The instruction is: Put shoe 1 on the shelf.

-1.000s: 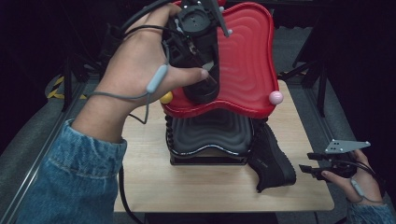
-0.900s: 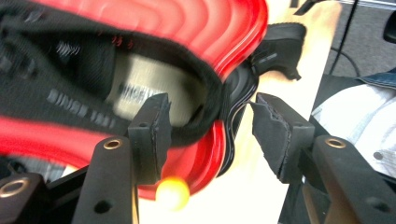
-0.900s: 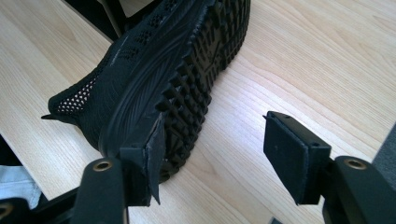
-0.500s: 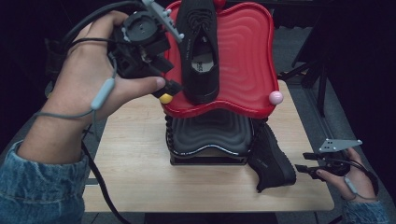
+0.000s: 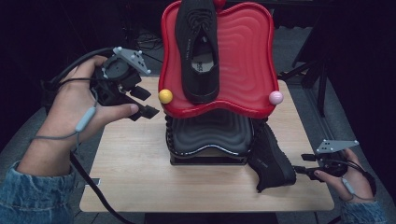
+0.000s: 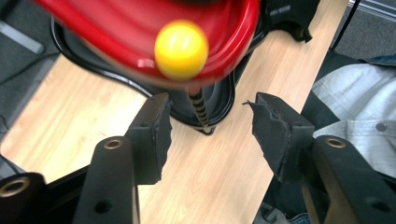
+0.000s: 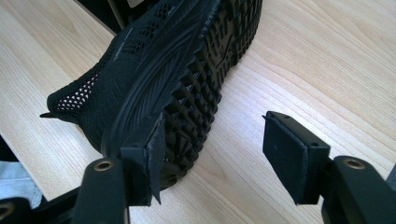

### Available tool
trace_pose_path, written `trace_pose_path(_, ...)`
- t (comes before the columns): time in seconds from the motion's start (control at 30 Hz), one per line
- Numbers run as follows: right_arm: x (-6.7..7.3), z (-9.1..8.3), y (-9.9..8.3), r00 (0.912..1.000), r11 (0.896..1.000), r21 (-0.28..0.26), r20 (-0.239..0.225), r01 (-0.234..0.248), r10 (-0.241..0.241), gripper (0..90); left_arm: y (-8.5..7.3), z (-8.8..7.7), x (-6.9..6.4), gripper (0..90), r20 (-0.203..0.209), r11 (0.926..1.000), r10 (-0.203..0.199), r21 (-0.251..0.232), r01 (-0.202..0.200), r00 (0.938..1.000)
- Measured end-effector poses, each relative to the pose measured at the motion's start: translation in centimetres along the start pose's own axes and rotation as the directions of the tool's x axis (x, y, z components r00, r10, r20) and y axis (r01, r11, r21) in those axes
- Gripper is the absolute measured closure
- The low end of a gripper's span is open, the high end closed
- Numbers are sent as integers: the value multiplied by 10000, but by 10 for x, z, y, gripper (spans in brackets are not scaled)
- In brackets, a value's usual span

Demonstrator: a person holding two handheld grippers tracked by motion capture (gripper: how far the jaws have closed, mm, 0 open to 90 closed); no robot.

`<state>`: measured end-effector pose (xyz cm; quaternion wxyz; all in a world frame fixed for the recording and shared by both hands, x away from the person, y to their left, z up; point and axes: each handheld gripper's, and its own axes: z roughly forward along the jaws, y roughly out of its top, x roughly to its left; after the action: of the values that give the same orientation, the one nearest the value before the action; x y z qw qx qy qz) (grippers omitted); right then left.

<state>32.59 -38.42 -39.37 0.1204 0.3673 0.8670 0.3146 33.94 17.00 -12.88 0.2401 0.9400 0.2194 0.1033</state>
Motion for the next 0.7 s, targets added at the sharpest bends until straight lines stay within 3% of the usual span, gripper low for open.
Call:
trace_pose_path(0.2,-1,-2,0,10000,10000,-47,-24,-21,21,401,-24,29,6,462,276,9997,-197,181,192,9994)
trace_pose_path(0.47,-1,-6,0,10000,9999,-138,6,-65,65,402,-57,83,7,463,1140,9993,-193,350,154,9933)
trace_pose_path(0.53,-1,-6,1,10000,9999,-126,3,-66,66,405,-64,93,7,478,1520,9994,-35,350,-18,9884)
trace_pose_path(0.57,-1,-6,1,10000,9999,-126,3,-66,66,405,-64,93,7,506,1520,9994,-35,350,-18,9884)
trace_pose_path(0.7,1,-7,2,10000,9998,-180,-26,-67,66,423,-82,117,5,514,2160,9999,158,-27,-156,9763)
